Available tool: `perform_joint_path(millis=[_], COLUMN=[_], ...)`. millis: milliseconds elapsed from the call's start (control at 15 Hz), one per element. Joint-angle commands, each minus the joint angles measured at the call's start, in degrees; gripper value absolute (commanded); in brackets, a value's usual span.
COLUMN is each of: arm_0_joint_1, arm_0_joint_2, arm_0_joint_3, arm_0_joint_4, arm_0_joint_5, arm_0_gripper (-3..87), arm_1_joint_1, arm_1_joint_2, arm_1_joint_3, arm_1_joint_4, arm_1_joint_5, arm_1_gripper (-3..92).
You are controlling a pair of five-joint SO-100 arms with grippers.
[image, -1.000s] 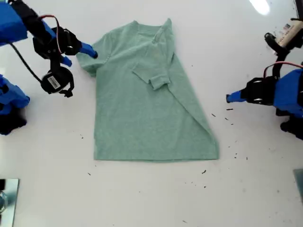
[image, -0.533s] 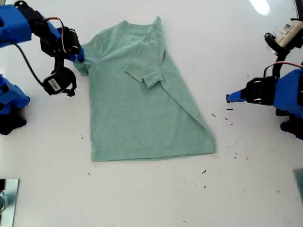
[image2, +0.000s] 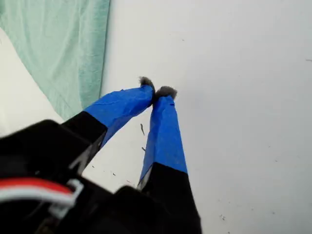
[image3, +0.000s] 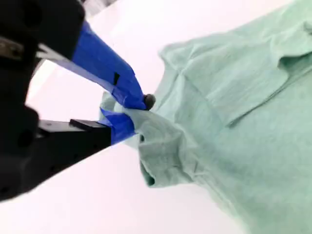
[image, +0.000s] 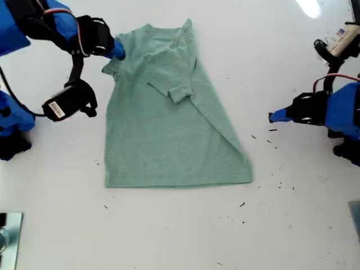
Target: Fold t shirt
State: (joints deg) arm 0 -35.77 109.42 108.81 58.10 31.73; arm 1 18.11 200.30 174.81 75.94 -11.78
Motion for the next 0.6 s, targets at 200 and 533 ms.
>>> perform_joint_path(millis=[200,533], arm_0_joint_1=[10.55,0.79], arm_0_joint_2=[-36.65,-33.31], arm_0_joint_3=[-42.28,-51.94], arm_0_joint_4=[0.62,17.67], arm_0_joint_5=[-2.46,-3.25], arm_0_gripper=[1.2,25.6], arm_1_joint_1=[-0.35,-1.14], arm_1_joint_2=[0.35,0.35], arm_1_joint_3=[3.60,3.60], arm_1_joint_4=[-1.14,-0.88], arm_1_joint_5=[1.05,1.76], arm_1_gripper=[2.8,2.8])
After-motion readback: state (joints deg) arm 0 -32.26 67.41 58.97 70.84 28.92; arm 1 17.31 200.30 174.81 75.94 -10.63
